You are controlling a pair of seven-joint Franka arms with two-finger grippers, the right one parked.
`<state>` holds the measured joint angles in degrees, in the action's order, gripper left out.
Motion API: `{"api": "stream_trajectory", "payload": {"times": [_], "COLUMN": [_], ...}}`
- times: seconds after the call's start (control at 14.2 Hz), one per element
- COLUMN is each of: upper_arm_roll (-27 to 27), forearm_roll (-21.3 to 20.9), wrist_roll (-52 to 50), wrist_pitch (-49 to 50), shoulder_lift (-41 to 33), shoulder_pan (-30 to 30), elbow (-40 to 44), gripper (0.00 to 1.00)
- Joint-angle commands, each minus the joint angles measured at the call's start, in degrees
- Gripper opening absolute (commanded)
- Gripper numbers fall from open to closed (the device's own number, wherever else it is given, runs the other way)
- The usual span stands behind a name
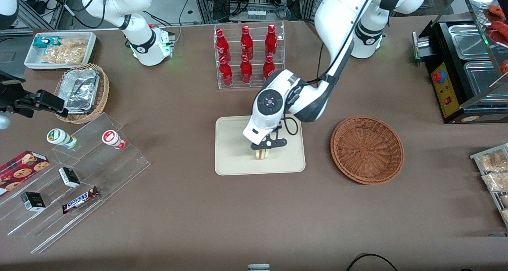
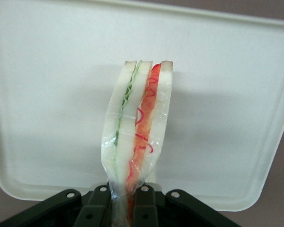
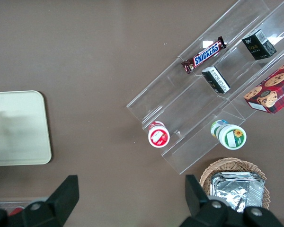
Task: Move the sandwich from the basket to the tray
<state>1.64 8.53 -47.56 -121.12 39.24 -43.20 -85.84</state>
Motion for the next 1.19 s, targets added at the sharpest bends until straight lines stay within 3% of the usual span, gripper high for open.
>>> {"api": "stream_trajectory", "payload": {"times": [0.0, 0.28, 0.35, 0.42, 0.49, 0.91, 1.12], "upper_arm_roll": [-0.94, -1.03, -1.03, -1.03, -1.03, -1.82, -6.12], "forearm_roll": [0.00, -2.45, -2.64, -2.73, -2.73, -3.69, -6.24], "wrist_roll": [-1.57, -1.66, -1.66, -1.14, -1.13, -1.48, -1.83], "wrist_pitch": [-0.34, -0.25, -0.08, 0.18, 0.19, 5.36, 10.27], "shoulder_lift": [4.25, 5.23, 5.23, 5.14, 5.06, -0.91, -5.04], "shoulder_pan": [-1.98, -2.68, -2.68, -2.34, -2.42, -2.24, -2.34], "elbow": [4.62, 5.59, 5.59, 5.68, 5.59, 5.51, 5.16], "gripper": [0.02, 0.07, 0.18, 0.53, 1.00, 1.00, 1.00]}}
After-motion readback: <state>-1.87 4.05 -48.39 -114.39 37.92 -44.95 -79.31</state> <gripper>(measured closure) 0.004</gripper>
